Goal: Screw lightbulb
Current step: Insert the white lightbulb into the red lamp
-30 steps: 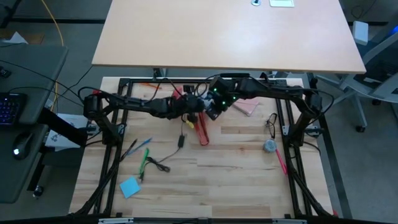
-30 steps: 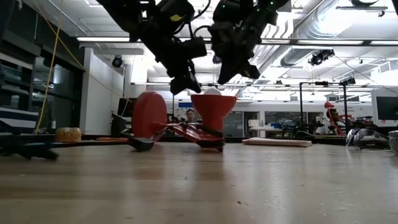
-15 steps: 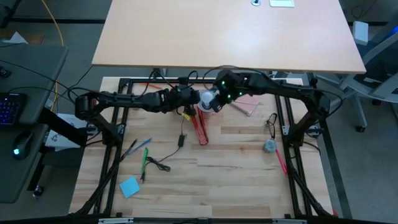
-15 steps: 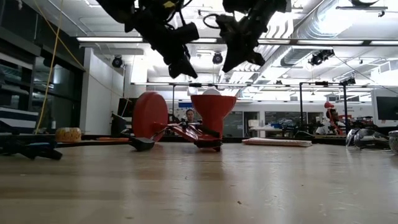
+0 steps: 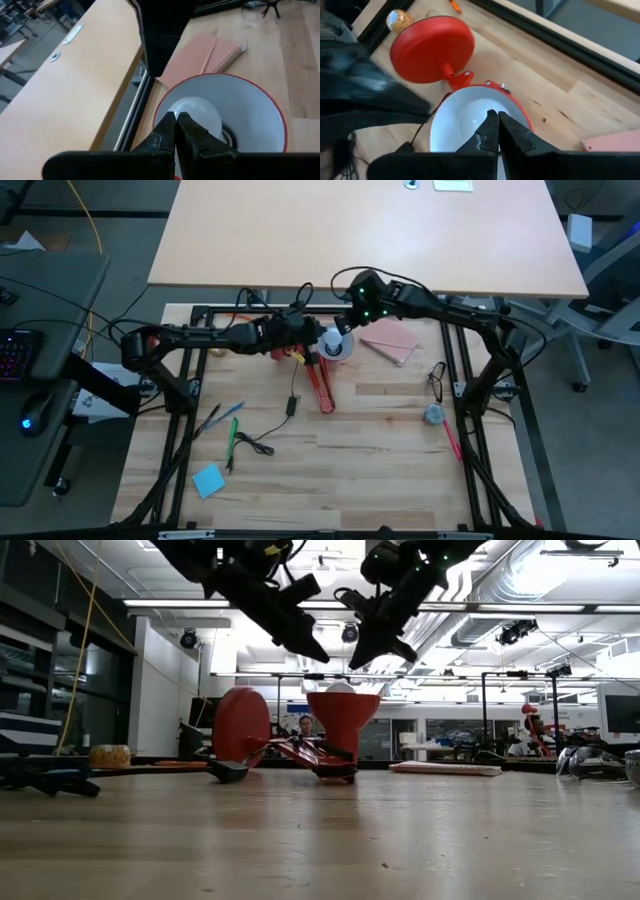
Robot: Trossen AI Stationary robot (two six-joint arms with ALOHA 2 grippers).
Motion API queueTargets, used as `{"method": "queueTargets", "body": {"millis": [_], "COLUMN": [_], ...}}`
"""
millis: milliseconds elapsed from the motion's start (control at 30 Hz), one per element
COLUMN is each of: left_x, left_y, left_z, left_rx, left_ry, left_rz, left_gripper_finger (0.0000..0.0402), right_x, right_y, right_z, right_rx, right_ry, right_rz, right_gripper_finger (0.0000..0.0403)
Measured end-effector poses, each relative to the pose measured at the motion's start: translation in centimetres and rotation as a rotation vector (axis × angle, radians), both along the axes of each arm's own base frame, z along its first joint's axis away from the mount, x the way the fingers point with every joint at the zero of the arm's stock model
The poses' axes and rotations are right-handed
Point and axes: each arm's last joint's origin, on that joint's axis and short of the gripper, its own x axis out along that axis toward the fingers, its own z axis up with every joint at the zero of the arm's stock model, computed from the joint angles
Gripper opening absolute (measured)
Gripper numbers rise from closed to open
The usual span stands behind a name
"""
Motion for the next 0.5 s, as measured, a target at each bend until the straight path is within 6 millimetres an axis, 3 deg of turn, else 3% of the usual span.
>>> {"method": "queueTargets", "body": {"millis": [233,500], "left_x": [1.6,1.9], "left_y": [0.5,0.7], "left_z": [-1.7,-2.8], "left_rx": [0.035,0.05], "left_ry": [-0.032,0.008], "left_rz": [0.01,0.043], "left_gripper_finger": [0.0,0.0], "right_x": [-0.7,-2.2], "right_y": [-0.1,0.6], "right_z": [0.9,3.2], "right_rx": [-0.026,-0.06], "right_ry": [-0.01,-0.051], "right_rz": [-0.007,-0.023], "right_gripper_finger": [0.0,0.0]}}
